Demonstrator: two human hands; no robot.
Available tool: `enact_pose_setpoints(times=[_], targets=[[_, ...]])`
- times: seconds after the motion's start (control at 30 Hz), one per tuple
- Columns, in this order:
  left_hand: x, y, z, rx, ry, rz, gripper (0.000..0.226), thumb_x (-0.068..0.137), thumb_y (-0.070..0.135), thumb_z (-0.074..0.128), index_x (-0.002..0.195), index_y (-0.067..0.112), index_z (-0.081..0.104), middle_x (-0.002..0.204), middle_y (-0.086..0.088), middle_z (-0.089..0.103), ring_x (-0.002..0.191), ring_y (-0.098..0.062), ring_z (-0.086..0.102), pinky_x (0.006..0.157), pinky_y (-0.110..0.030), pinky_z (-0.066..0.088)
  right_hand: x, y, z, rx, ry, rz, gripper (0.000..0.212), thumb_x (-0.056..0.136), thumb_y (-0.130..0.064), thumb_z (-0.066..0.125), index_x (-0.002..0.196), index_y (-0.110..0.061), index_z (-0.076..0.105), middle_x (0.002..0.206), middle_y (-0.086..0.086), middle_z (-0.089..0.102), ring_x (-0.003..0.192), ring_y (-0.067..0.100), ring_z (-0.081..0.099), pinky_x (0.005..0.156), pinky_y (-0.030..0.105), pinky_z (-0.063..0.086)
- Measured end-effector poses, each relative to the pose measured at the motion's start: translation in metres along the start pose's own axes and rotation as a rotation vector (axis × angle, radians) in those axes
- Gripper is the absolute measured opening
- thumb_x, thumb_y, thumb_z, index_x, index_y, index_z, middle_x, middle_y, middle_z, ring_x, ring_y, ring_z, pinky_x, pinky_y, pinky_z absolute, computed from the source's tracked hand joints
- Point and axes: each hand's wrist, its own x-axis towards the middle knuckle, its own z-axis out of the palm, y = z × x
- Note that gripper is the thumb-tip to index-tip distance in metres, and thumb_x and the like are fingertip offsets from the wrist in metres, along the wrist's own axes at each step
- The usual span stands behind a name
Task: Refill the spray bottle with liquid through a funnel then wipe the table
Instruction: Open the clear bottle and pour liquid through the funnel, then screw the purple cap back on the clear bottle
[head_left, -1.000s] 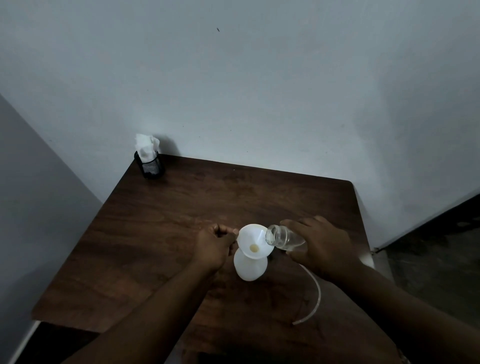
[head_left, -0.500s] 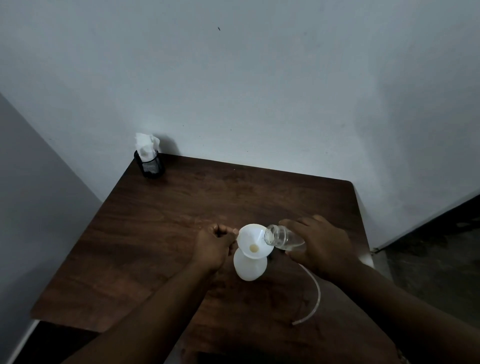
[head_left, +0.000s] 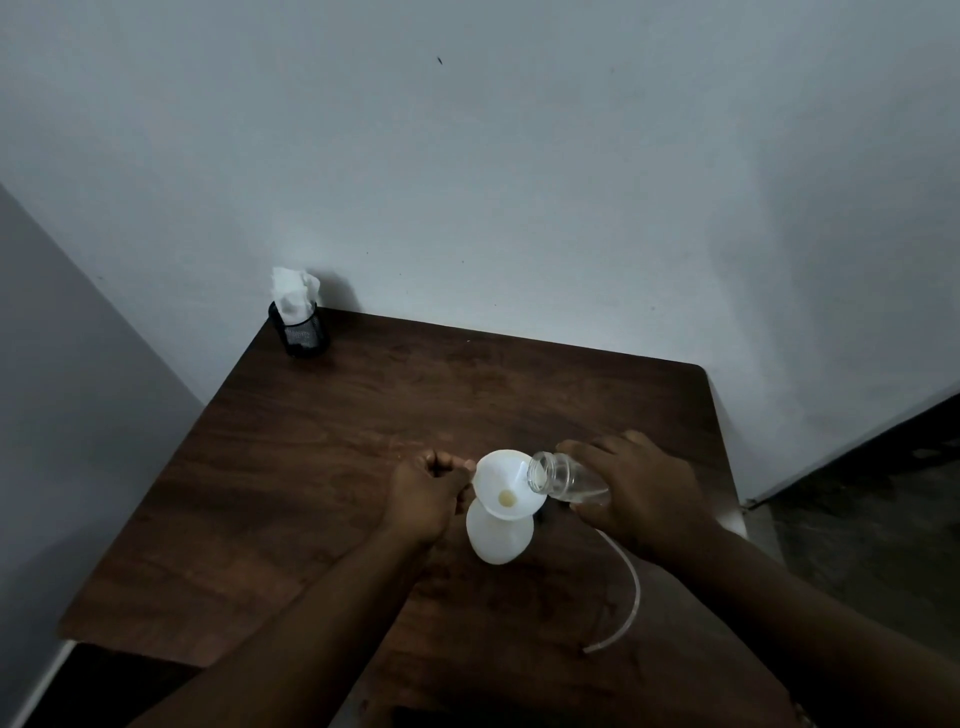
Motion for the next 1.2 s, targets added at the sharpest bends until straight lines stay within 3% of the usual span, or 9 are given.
enact_pose_setpoints(times=[0.33, 0.47, 0.6, 0.7, 0.8, 0.83, 0.93, 1.03, 1.2], targets=[[0.002, -0.005, -0.002, -0.001, -0.005, -0.015, 0.014, 0.090, 0.007, 0.074, 0.092, -0.007, 0.068, 0.063, -0.009, 0.069, 0.051, -0.014, 0.060, 0.053, -0.030, 0.051, -0.001, -0.001, -0.002, -0.016, 0.015, -0.013, 0.065, 0.075, -0.059, 0.067, 0.134, -0.045, 0.046, 0.116, -0.016, 0.064, 0.104, 0.011, 0.054, 0.063, 0.028, 0.051], [-0.001, -0.004, -0.003, -0.016, -0.017, -0.018, 0.016, 0.091, 0.013, 0.074, 0.083, 0.001, 0.067, 0.060, -0.006, 0.068, 0.055, -0.017, 0.060, 0.055, -0.032, 0.052, -0.002, 0.000, 0.000, 0.001, 0.033, -0.030, 0.066, 0.074, -0.059, 0.068, 0.135, -0.046, 0.045, 0.118, -0.016, 0.063, 0.105, 0.012, 0.054, 0.065, 0.030, 0.053], [-0.003, -0.001, -0.005, -0.040, 0.017, -0.046, 0.031, 0.095, 0.033, 0.069, 0.079, 0.007, 0.062, 0.069, -0.008, 0.068, 0.062, -0.019, 0.060, 0.060, -0.034, 0.051, 0.000, 0.003, 0.004, 0.160, 0.005, -0.025, 0.056, 0.078, -0.069, 0.056, 0.130, -0.051, 0.044, 0.114, -0.022, 0.062, 0.104, 0.006, 0.057, 0.077, 0.037, 0.055], [-0.003, -0.002, -0.011, -0.069, 0.113, -0.056, 0.032, 0.100, 0.033, 0.060, 0.086, 0.005, 0.062, 0.073, -0.012, 0.060, 0.063, -0.022, 0.054, 0.056, -0.031, 0.046, -0.001, 0.002, 0.000, 0.465, 0.054, 0.000, 0.048, 0.075, -0.053, 0.070, 0.120, -0.046, 0.055, 0.106, -0.024, 0.067, 0.097, -0.001, 0.062, 0.080, 0.033, 0.055], [0.005, -0.025, -0.028, 0.235, 0.158, 0.016, 0.026, 0.099, 0.029, 0.058, 0.082, 0.011, 0.063, 0.083, -0.006, 0.067, 0.083, -0.029, 0.067, 0.079, -0.040, 0.055, -0.004, 0.002, 0.002, 0.676, 0.078, 0.077, 0.054, 0.071, -0.048, 0.082, 0.119, -0.052, 0.058, 0.111, -0.032, 0.066, 0.104, -0.010, 0.060, 0.088, 0.023, 0.051], [0.007, -0.034, -0.036, 0.434, 0.112, 0.043, 0.024, 0.097, 0.035, 0.056, 0.089, 0.015, 0.066, 0.091, -0.005, 0.069, 0.092, -0.030, 0.068, 0.088, -0.043, 0.055, -0.005, 0.004, 0.006, 0.734, 0.082, 0.123, 0.056, 0.069, -0.048, 0.085, 0.120, -0.048, 0.060, 0.111, -0.031, 0.067, 0.104, -0.011, 0.060, 0.089, 0.022, 0.050], [0.015, -0.063, -0.050, 1.064, -0.122, 0.110, 0.055, 0.083, 0.053, 0.051, 0.125, 0.020, 0.060, 0.125, -0.006, 0.064, 0.117, -0.029, 0.060, 0.098, -0.038, 0.047, -0.006, 0.009, 0.015, 0.927, 0.089, 0.249, 0.053, 0.065, -0.042, 0.090, 0.112, -0.035, 0.068, 0.105, -0.019, 0.073, 0.099, -0.004, 0.066, 0.089, 0.031, 0.055], [0.012, -0.080, -0.052, 1.266, -0.216, 0.105, 0.058, 0.082, 0.055, 0.056, 0.134, 0.030, 0.052, 0.142, -0.003, 0.046, 0.129, -0.028, 0.046, 0.102, -0.039, 0.043, -0.011, 0.010, 0.019, 1.108, 0.108, 0.283, 0.046, 0.064, -0.032, 0.091, 0.105, -0.025, 0.071, 0.104, -0.002, 0.076, 0.098, 0.015, 0.072, 0.089, 0.051, 0.057], [0.011, -0.110, -0.057, 1.348, -0.246, 0.269, 0.048, 0.092, 0.040, 0.060, 0.139, 0.040, 0.049, 0.147, -0.004, 0.040, 0.125, -0.026, 0.048, 0.102, -0.037, 0.049, -0.021, 0.007, 0.017, 1.251, 0.125, 0.337, 0.042, 0.068, -0.013, 0.090, 0.105, -0.018, 0.071, 0.104, 0.005, 0.076, 0.098, 0.022, 0.073, 0.089, 0.055, 0.057]])
